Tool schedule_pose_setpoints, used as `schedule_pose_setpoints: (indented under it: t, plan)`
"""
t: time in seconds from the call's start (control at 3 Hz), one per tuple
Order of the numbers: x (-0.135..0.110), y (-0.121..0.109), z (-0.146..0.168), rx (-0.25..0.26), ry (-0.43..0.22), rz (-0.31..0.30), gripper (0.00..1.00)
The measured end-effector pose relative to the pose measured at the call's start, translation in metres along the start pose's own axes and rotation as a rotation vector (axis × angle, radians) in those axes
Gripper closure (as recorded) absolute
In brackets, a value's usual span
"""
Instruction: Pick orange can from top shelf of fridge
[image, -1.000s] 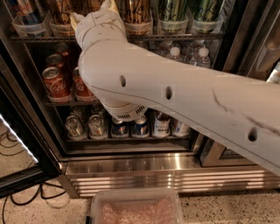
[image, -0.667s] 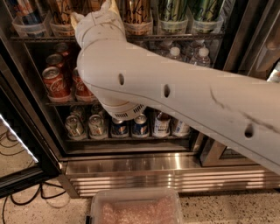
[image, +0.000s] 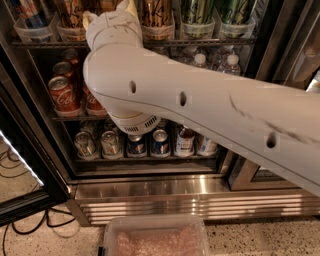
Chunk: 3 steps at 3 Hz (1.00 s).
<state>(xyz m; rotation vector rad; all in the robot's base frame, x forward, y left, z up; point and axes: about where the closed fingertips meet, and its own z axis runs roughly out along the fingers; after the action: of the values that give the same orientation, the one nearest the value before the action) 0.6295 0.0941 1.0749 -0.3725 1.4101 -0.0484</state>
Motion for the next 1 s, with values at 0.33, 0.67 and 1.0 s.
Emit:
schedule_pose_setpoints:
  t: [0.33,0.67,1.0]
  plan:
    - [0.001,-0.003,0.004,0.020,0.001,0.007,0.42]
    - [0.003,-0.010,0.021,0.054,0.001,0.001,0.40]
    - [0.006,-0.012,0.024,0.062,0.004,-0.003,0.40]
